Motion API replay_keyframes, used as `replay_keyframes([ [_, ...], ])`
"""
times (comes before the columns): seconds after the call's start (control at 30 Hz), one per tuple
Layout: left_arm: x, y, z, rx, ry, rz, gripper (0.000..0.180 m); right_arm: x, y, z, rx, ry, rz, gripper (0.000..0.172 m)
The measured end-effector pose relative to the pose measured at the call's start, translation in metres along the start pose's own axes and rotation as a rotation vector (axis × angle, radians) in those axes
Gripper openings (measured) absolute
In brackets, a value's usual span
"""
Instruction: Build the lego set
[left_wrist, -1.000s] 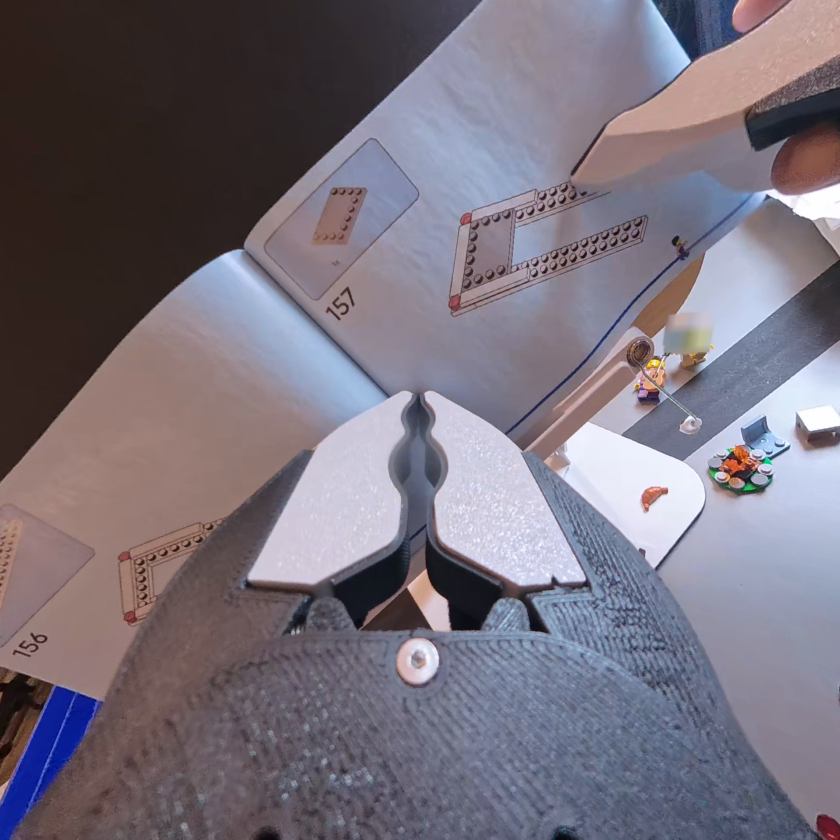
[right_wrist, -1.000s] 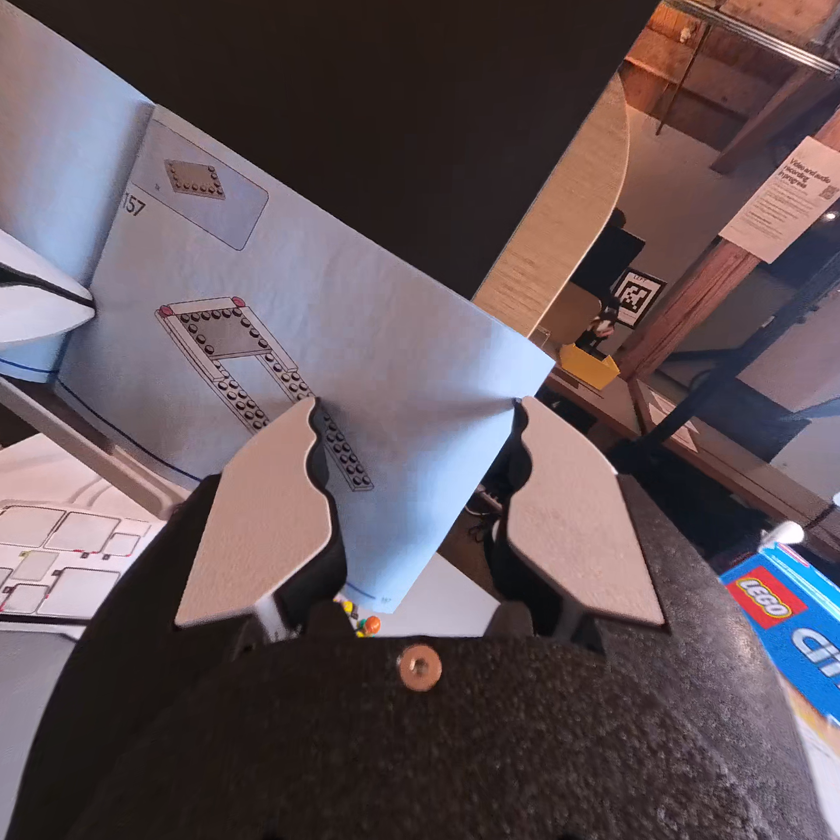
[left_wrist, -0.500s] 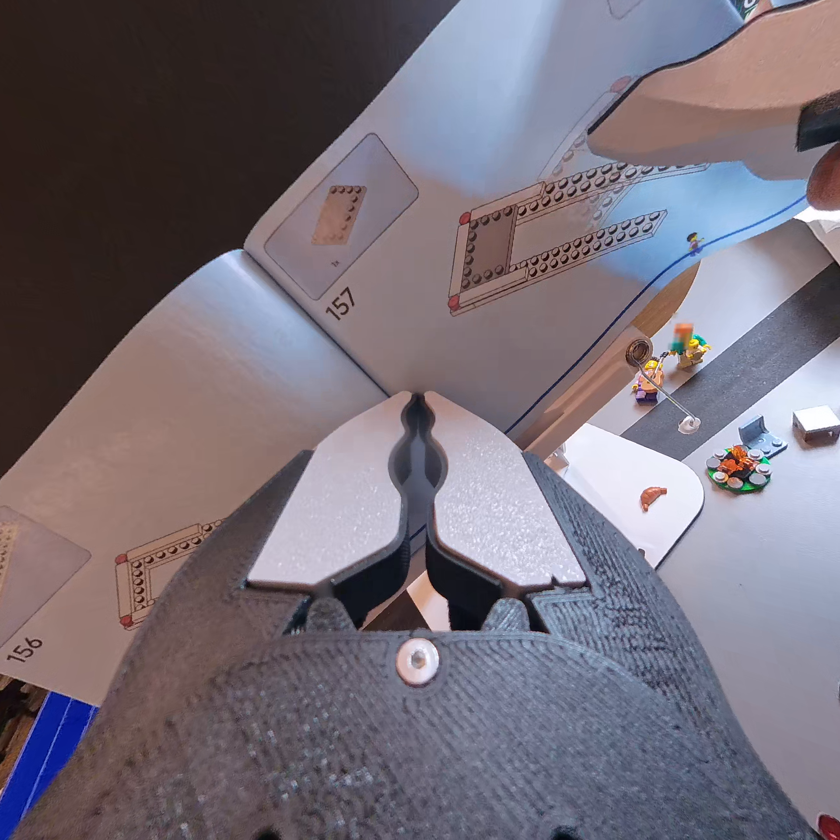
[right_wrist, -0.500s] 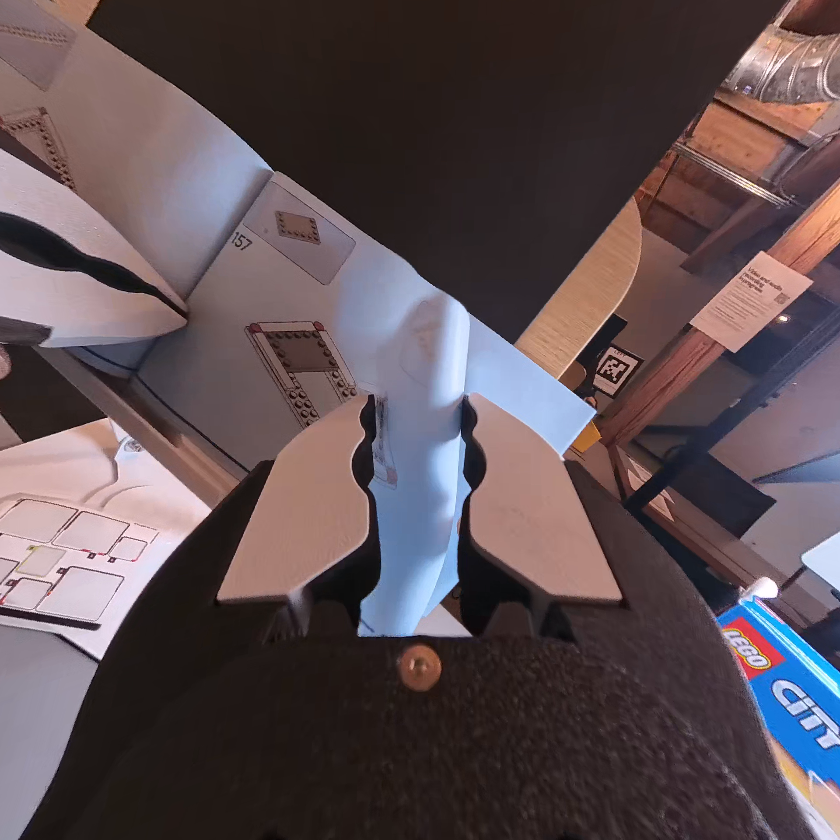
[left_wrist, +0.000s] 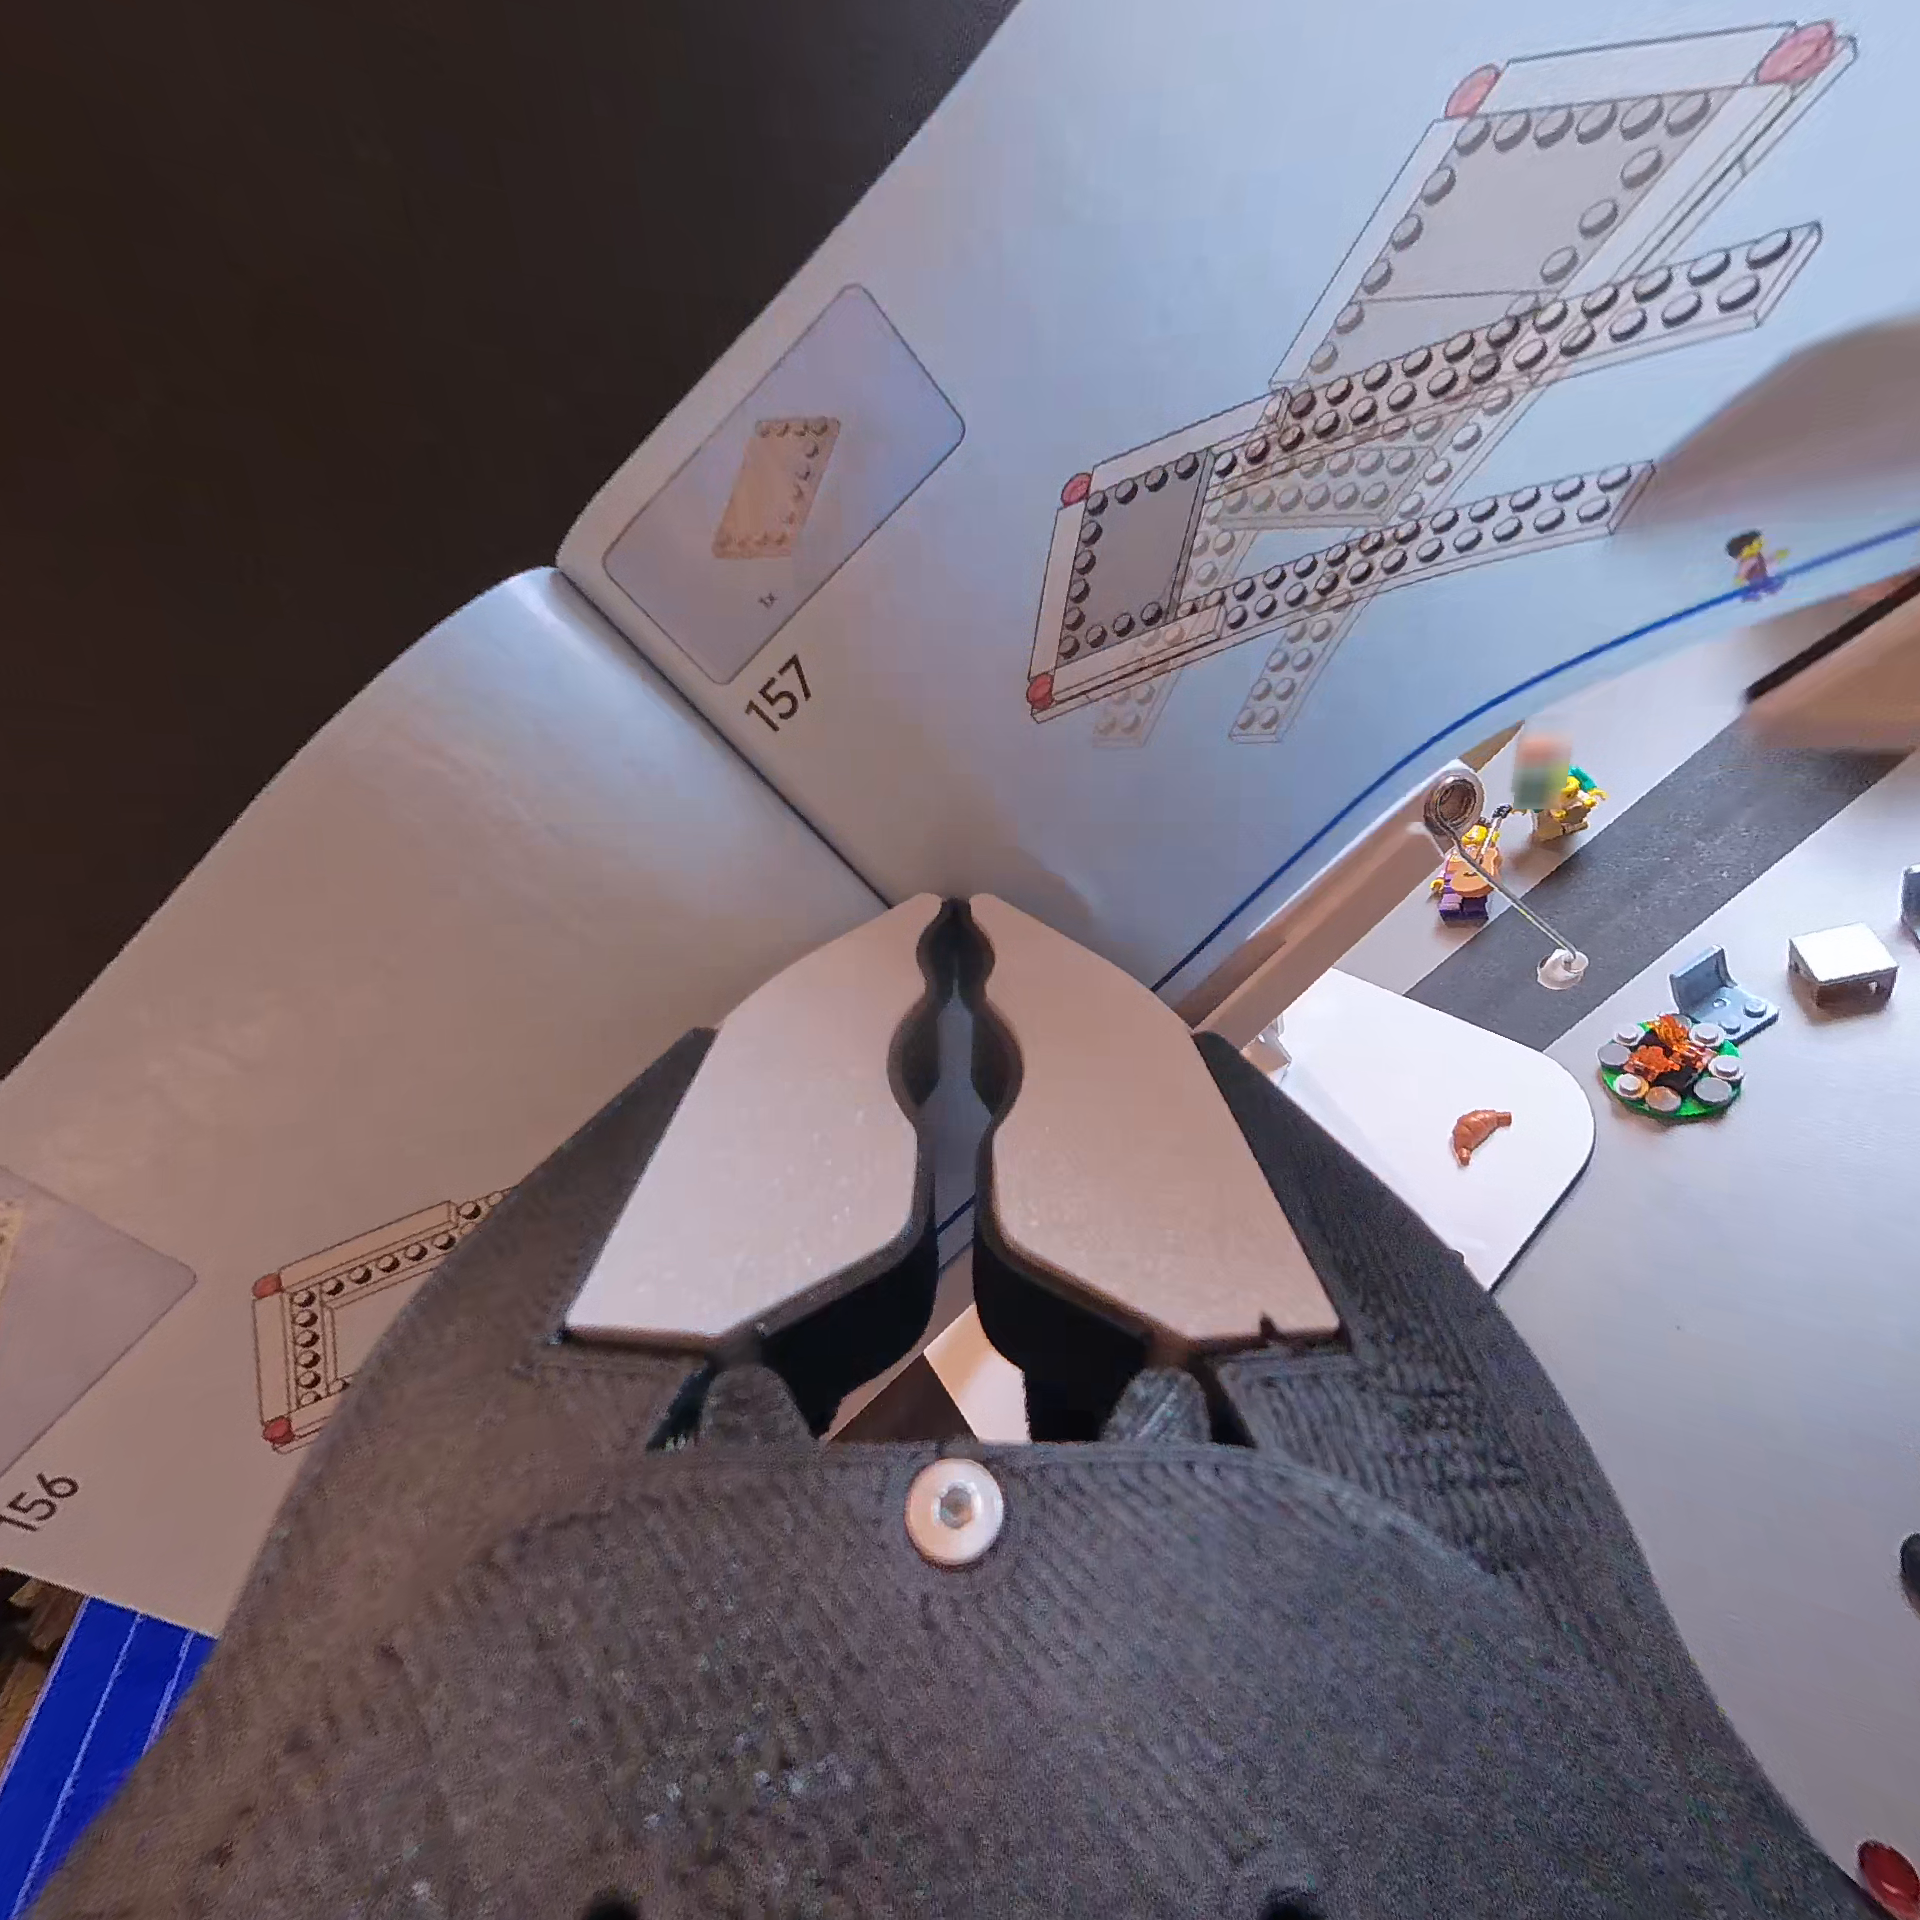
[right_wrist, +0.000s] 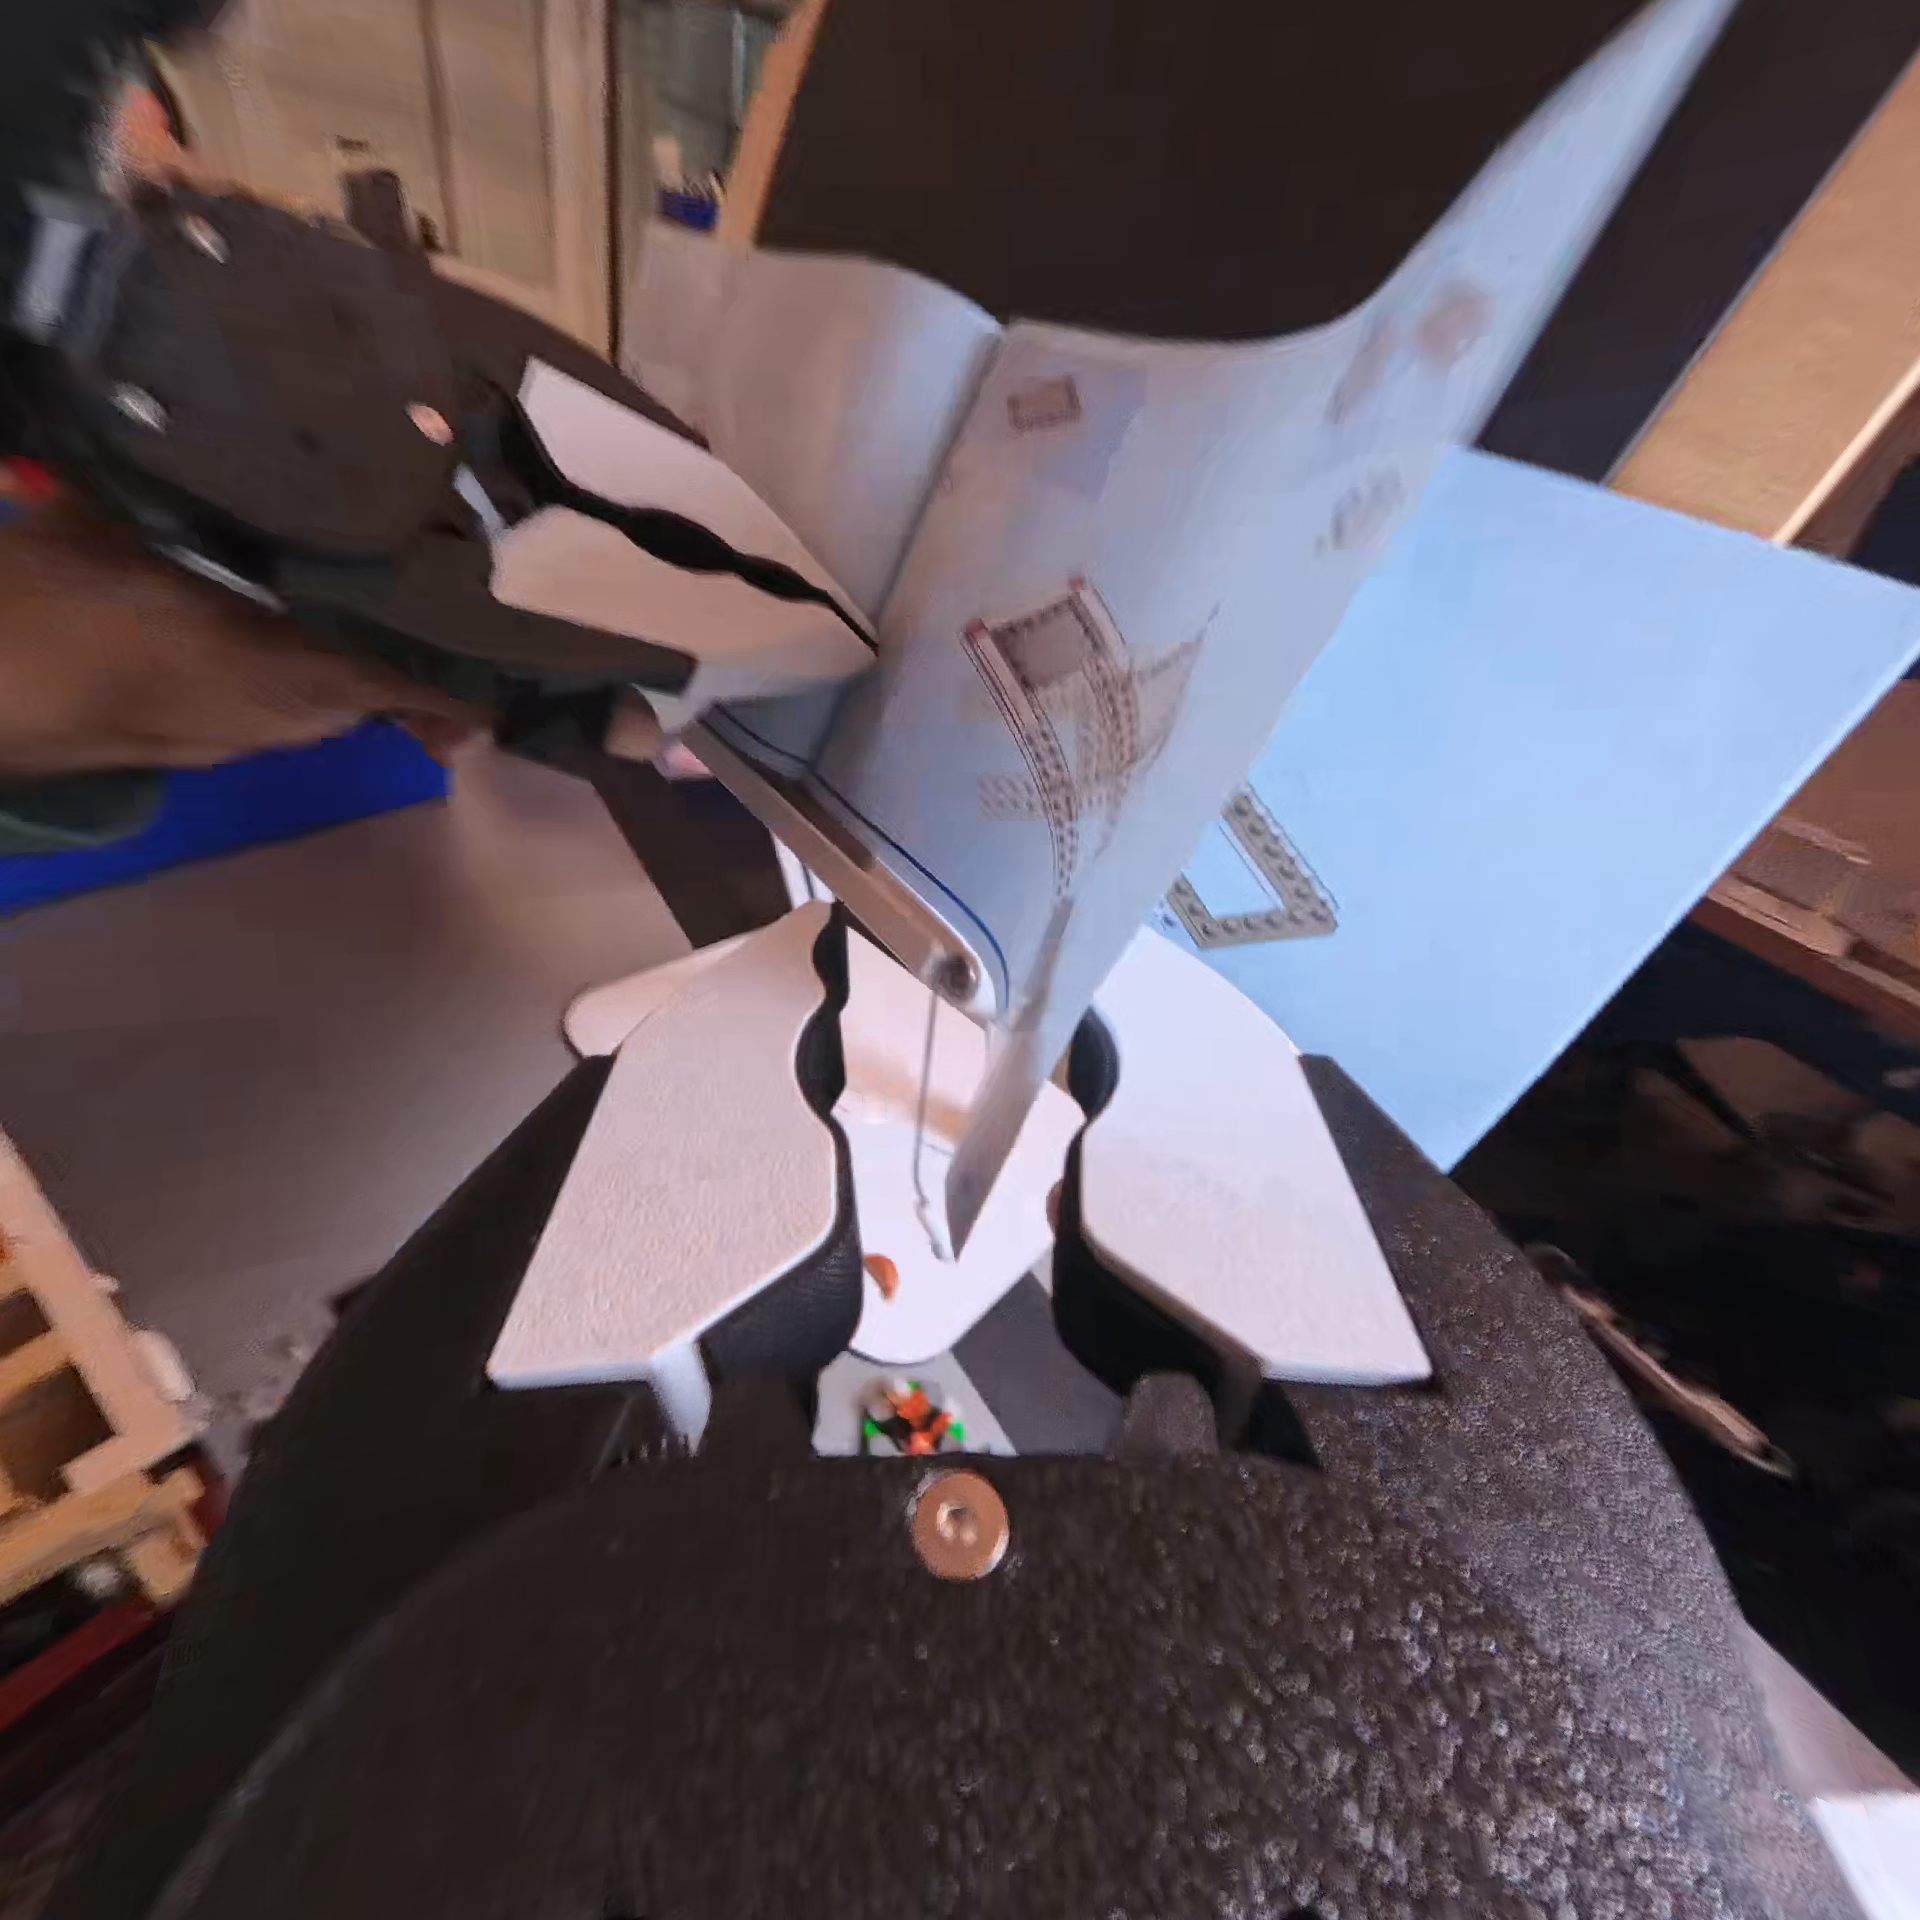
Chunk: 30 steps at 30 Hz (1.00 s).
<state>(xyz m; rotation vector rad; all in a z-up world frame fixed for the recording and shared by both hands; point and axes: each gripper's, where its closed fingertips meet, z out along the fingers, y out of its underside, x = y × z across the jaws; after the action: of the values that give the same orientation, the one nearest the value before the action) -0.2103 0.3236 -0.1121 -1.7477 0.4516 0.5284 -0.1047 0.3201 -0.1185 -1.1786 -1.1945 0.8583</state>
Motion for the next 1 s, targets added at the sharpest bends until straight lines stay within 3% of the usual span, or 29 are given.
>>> replay_keyframes([
  [0.1, 0.000, 0.000, 0.000, 0.000, 0.000, -0.001, 0.000, 0.004, -0.036, -0.008, 0.099, -0.045, 0.091, 0.035],
  [0.2, 0.000, 0.000, 0.000, -0.003, 0.004, -0.006, 0.000, 0.016, -0.050, -0.009, 0.078, -0.008, 0.076, 0.028],
  [0.5, 0.001, 0.001, -0.002, -0.007, 0.041, -0.024, 0.000, 0.023, -0.023, -0.015, 0.036, 0.029, 0.155, 0.014],
  [0.57, 0.001, 0.001, -0.003, -0.014, 0.050, -0.024, 0.000, 0.023, -0.017, -0.016, 0.014, 0.038, 0.153, 0.004],
  [0.73, 0.002, 0.002, -0.014, 0.007, 0.067, -0.056, 0.000, 0.004, -0.020, -0.019, -0.038, -0.047, 0.154, 0.000],
  [0.9, 0.002, 0.008, -0.043, 0.146, 0.131, -0.412, 0.000, -0.019, -0.035, -0.014, -0.051, -0.141, 0.188, 0.000],
  [1.0, 0.006, 0.011, -0.060, 0.200, 0.205, -0.516, 0.002, -0.038, -0.049, -0.008, -0.032, -0.221, 0.216, 0.000],
])
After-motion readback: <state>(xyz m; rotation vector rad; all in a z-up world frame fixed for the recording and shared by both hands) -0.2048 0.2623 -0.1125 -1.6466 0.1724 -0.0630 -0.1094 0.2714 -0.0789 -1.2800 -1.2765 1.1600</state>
